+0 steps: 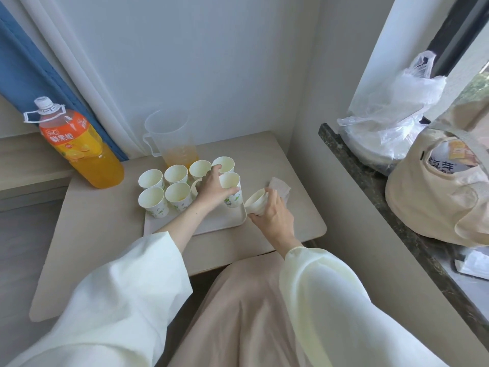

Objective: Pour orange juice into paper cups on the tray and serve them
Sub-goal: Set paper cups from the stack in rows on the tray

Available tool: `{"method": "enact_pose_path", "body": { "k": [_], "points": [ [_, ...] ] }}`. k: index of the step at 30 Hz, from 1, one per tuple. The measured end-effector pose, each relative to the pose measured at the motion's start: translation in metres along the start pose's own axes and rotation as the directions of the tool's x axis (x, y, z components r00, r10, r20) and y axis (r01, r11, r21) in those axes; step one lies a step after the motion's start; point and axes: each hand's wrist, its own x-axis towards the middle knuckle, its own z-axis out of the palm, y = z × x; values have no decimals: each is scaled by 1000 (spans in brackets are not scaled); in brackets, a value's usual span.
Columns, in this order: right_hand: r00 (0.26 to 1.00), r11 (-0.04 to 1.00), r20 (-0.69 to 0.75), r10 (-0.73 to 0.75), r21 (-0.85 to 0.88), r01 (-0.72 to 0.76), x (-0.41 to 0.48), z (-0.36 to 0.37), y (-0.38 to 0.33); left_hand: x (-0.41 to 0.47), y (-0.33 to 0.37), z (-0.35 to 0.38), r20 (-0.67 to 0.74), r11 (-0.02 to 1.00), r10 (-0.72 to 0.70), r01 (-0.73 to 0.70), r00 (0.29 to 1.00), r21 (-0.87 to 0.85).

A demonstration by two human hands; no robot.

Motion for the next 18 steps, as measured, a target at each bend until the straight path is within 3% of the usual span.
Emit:
{"method": "enact_pose_path", "body": {
  "k": [4,18],
  "points": [
    [1000,1000,5,15,27,-15,8,2,8,18,-2,16,-42,992,49,-44,998,122],
    [999,995,36,19,100,-22,20,7,19,38,-22,44,-162,986,48,-20,986,165]
  ]
}}
